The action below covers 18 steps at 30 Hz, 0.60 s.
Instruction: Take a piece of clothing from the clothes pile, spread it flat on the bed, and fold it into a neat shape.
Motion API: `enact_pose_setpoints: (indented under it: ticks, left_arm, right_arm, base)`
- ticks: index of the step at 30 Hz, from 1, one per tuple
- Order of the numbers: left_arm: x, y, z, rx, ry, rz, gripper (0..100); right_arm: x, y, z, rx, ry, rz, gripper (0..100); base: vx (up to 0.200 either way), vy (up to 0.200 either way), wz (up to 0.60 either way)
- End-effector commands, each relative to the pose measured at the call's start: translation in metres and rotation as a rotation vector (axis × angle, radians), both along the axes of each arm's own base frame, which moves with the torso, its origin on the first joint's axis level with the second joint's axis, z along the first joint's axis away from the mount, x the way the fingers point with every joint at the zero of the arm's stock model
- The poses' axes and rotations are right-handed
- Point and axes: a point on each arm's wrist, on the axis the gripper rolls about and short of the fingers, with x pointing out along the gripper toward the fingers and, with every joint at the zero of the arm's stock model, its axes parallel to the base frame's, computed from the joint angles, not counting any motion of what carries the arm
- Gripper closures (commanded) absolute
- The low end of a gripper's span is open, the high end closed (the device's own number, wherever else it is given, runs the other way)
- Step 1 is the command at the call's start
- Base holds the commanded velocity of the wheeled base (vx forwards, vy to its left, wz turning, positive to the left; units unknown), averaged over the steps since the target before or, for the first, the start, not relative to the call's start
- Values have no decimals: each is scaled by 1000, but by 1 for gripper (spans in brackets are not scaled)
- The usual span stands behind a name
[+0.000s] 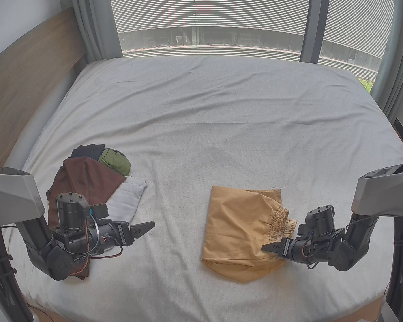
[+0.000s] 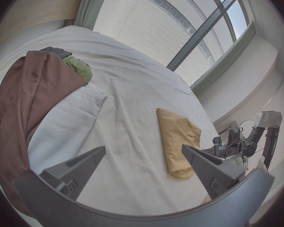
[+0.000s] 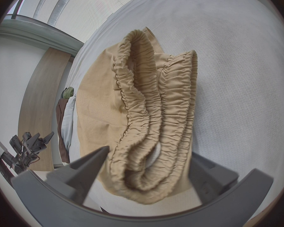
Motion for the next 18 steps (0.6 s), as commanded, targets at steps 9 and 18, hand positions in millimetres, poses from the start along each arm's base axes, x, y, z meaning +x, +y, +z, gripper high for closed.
enact_pose_setpoints:
  ticks: [9,18]
  left_arm:
    - [0,0,-2,1,5,1,0]
    - [2,1,1,-11,-25,6,0]
  right_arm:
    - [0,1,1,8,-5,5,100]
    - [-1,19,38,160,-198,39,100]
  base:
    - [0,0,0]
    - [0,0,0]
